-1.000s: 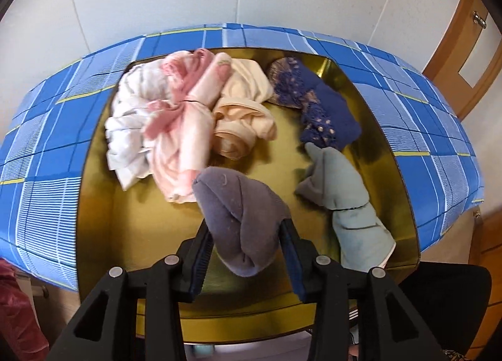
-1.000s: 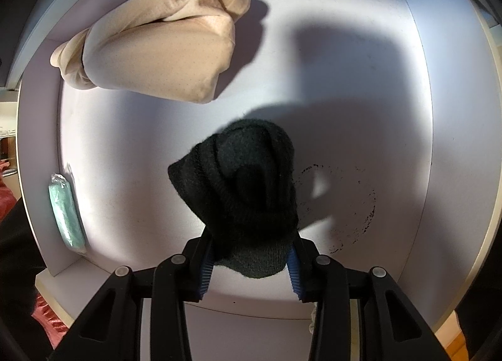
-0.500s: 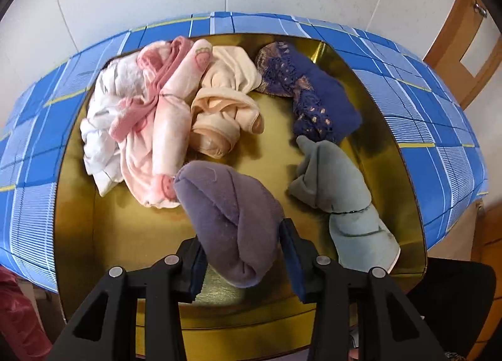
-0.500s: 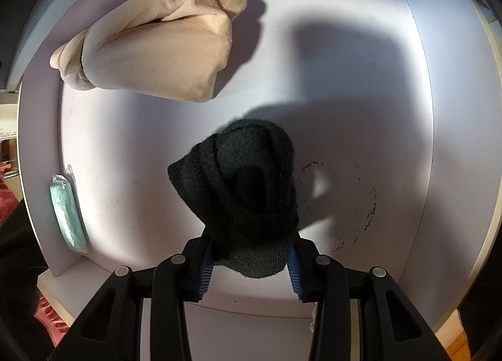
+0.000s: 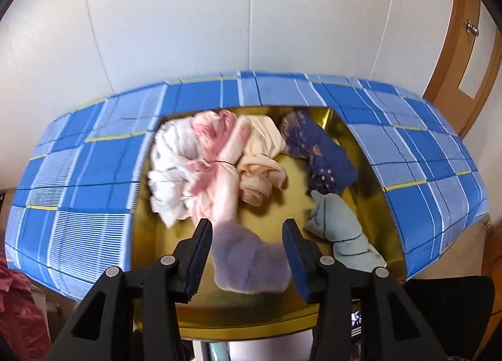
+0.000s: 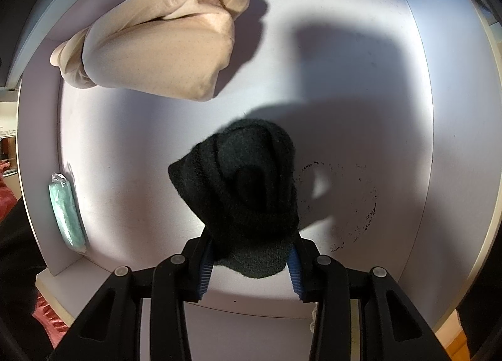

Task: Organize soft objects
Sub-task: 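Move the left tool back into the drawer toward the beige rolled garment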

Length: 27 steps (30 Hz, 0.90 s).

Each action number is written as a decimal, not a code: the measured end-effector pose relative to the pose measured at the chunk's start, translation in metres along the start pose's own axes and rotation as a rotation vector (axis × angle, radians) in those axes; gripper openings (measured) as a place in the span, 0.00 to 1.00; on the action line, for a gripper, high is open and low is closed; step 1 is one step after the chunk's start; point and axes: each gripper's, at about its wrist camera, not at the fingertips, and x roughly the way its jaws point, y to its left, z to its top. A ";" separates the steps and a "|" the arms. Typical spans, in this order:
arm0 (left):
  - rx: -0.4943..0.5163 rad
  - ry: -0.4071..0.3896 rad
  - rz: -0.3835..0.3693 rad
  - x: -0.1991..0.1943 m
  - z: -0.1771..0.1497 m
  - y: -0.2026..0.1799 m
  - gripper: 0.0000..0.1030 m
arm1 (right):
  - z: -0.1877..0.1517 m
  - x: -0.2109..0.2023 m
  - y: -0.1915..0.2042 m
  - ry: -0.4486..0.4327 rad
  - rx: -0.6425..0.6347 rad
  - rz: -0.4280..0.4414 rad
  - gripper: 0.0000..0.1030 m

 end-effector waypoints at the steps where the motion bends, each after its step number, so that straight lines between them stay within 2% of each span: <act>1: -0.004 -0.018 0.004 -0.005 -0.005 0.002 0.45 | 0.000 0.000 0.000 0.000 -0.001 -0.001 0.40; 10: -0.016 -0.081 -0.049 -0.037 -0.062 0.005 0.45 | -0.003 0.003 0.006 -0.002 -0.009 -0.012 0.41; 19: 0.001 -0.149 -0.054 -0.063 -0.128 0.001 0.45 | -0.005 0.005 0.011 -0.004 -0.017 -0.019 0.41; 21: 0.009 -0.113 -0.066 -0.054 -0.142 -0.001 0.45 | -0.005 0.006 0.012 -0.005 -0.019 -0.023 0.41; 24: -0.001 0.003 -0.088 -0.029 -0.165 -0.005 0.45 | -0.005 0.006 0.015 -0.005 -0.021 -0.024 0.41; 27: -0.037 0.126 -0.141 -0.002 -0.185 -0.008 0.45 | -0.005 0.006 0.016 -0.006 -0.022 -0.024 0.41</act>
